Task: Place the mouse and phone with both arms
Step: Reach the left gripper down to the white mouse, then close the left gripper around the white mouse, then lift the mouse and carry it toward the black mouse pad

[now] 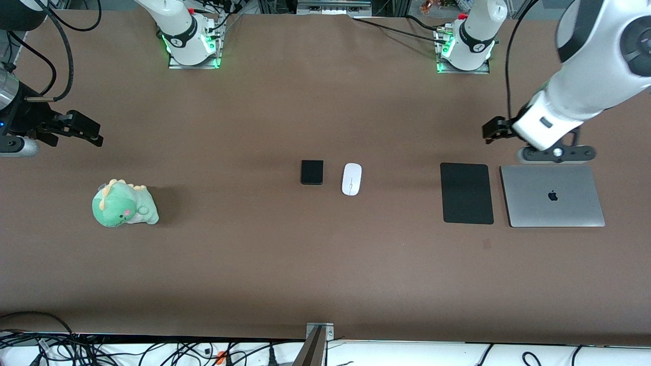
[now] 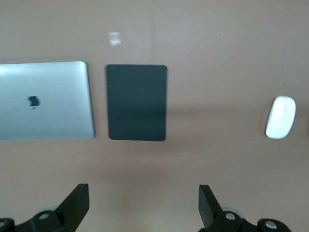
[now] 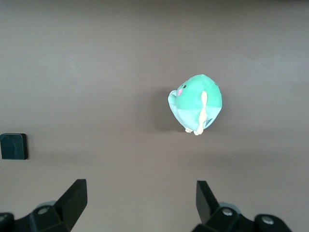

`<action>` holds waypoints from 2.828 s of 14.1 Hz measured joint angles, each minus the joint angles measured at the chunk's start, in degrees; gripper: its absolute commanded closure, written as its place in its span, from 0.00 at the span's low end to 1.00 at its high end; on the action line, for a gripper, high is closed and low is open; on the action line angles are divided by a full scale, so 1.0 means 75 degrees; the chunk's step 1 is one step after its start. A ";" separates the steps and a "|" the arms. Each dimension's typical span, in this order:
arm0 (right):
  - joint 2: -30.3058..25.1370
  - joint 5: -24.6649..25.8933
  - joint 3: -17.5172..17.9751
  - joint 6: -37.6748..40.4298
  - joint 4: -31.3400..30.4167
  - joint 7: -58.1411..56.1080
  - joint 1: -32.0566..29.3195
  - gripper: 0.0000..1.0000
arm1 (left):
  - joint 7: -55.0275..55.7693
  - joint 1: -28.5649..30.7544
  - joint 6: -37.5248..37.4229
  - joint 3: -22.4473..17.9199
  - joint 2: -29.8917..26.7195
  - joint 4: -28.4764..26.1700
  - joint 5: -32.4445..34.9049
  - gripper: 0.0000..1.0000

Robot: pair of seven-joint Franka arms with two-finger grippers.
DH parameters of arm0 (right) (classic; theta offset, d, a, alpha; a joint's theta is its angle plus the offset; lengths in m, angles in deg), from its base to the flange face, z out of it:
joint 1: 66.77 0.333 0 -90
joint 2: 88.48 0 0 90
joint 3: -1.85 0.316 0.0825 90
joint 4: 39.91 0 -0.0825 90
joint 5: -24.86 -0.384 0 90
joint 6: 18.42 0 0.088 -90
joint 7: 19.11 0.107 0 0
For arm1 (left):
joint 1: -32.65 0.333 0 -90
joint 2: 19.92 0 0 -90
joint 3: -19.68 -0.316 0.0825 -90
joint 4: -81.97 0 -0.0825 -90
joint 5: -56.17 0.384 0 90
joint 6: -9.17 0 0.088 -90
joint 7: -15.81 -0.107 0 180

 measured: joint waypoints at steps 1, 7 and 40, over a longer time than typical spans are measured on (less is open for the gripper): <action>0.0000 0.0000 -0.0001 0.0000 0.0000 0.0000 0.0000 0.00 | 0.0031 -0.0240 0.0051 0.0058 0.0215 0.0009 -0.0056 0.00; 0.0002 0.0000 -0.0005 0.0000 -0.0001 0.0000 -0.0002 0.00 | 0.1304 -0.1933 0.2330 0.0152 0.1581 0.0107 -0.0198 0.00; 0.0004 0.0000 -0.0006 0.0015 -0.0003 0.0003 -0.0001 0.00 | 0.4083 -0.3220 0.4288 -0.0018 0.3353 -0.0106 0.1389 0.76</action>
